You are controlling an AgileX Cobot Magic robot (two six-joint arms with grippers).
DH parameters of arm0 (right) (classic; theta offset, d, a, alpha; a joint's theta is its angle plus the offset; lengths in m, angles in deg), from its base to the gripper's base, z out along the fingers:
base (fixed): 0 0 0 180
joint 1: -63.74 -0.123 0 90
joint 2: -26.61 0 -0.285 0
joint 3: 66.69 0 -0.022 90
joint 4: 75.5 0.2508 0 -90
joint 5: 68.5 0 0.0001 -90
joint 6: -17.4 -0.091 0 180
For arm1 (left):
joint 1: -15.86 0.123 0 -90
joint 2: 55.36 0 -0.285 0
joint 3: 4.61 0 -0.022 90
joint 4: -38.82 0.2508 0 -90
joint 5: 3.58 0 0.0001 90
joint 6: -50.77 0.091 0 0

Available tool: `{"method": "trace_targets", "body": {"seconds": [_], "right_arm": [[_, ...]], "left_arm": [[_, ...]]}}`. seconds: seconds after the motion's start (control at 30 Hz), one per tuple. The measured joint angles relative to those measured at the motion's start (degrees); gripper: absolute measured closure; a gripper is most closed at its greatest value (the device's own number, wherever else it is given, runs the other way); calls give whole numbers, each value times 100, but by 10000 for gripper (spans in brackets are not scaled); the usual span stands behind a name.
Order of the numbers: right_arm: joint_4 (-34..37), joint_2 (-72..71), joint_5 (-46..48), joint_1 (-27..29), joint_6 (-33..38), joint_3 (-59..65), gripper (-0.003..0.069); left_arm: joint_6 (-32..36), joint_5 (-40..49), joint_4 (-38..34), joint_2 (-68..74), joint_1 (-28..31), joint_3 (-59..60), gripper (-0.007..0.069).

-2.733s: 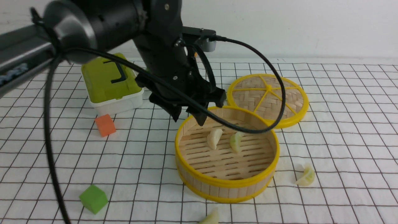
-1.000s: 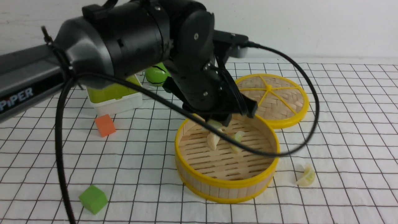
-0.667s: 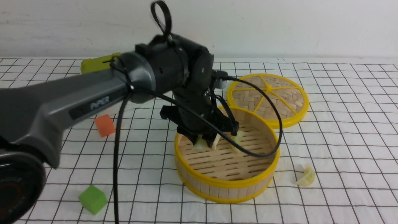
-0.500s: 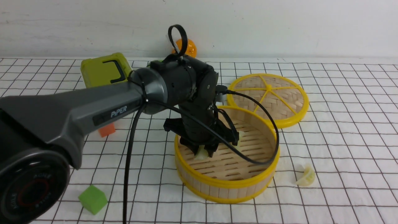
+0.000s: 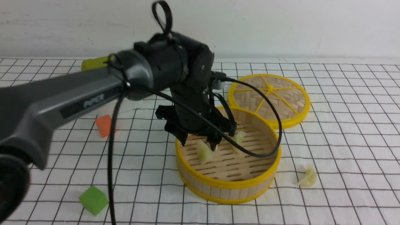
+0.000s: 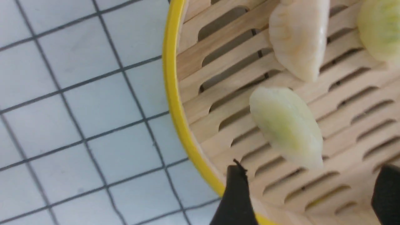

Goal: Put the dumplings into the steamer on the table with the white tablecloth.
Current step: 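Place the dumpling into the bamboo steamer basket with the left gripper, then reach for and grasp a dumpling lying on the table beside the steamer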

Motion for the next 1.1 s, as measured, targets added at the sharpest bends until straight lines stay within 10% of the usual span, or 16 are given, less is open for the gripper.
{"method": "trace_targets", "body": {"seconds": [0.6,1.1], "right_arm": [[-69,3586,-2519,0,-988,-608,85],[-91,5425,-3661,-4,-1625,-763,244]], "left_arm": [[330,-668,-418,-4398,0,4002,237],[-227,-864,-580,-5045,0,5446,356]]}}
